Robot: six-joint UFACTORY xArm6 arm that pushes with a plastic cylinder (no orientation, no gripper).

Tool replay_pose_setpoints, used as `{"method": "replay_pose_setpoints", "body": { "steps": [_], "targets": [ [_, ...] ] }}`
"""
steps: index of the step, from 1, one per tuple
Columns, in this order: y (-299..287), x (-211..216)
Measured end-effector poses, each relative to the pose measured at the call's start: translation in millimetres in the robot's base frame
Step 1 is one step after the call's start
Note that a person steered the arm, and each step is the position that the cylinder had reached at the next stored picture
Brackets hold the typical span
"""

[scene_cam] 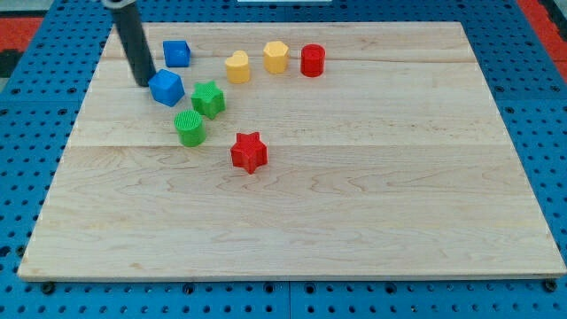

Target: Slide the blue cube between green circle and red star

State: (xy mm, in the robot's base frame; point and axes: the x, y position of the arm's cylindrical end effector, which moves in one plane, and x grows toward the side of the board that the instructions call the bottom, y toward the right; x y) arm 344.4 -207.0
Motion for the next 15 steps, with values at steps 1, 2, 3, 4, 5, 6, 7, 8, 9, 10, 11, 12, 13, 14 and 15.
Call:
{"method": "replay_pose_setpoints", "body": {
  "steps": [1, 2, 3, 4, 5, 6, 7, 8, 9, 10, 11, 12, 13, 14, 15],
  "targets": [
    [-14.7, 23.6],
    [-53.8, 49.8],
    [-96.4, 58.2],
    [-98.0, 56.3],
    [-95.9, 46.4],
    [-73.8, 6.7],
    [3.3, -33.8],
    [76.2, -63.2],
    [56.9, -29.6],
    [0.0, 3.8],
    [-22.3, 54.9],
    [-22.3, 79.9],
    [-22.3, 80.0],
    [-57.7, 76.8],
    [-55.3, 89.1]
  ]
}}
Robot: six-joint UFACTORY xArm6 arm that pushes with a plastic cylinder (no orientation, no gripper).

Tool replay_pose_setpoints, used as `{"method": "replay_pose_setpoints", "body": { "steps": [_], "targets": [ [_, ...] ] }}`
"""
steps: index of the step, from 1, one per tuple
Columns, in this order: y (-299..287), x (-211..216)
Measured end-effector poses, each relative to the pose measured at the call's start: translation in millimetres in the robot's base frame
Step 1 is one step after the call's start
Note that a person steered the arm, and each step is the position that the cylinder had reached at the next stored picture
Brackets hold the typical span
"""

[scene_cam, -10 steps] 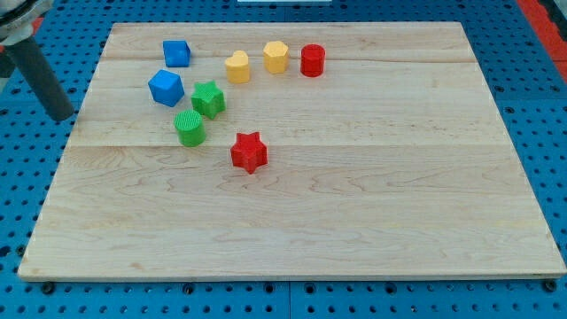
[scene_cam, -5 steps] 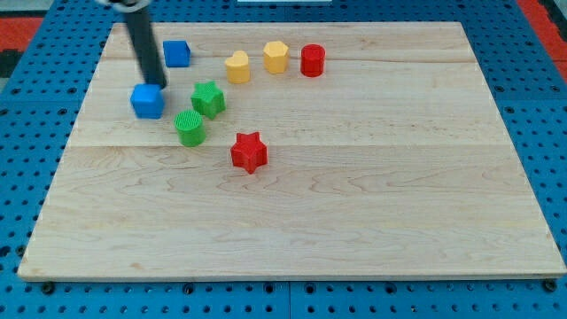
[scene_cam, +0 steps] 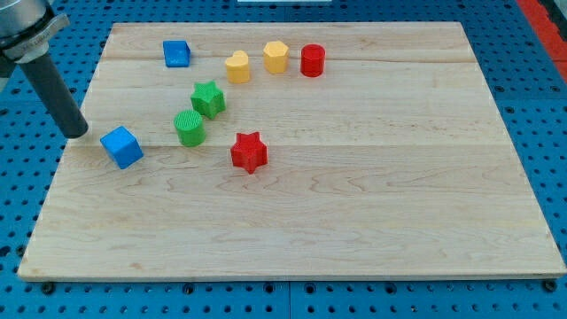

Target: Slide the blue cube between green circle and red star

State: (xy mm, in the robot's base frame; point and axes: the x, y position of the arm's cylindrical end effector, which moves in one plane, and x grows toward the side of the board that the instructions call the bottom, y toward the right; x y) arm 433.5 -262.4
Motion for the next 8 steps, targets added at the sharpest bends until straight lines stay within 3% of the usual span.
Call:
{"method": "replay_pose_setpoints", "body": {
  "steps": [1, 2, 4, 7, 8],
  "targets": [
    [60.4, 32.6],
    [72.4, 63.7],
    [134.5, 54.4],
    [20.4, 49.0],
    [61.8, 30.6]
  ]
}}
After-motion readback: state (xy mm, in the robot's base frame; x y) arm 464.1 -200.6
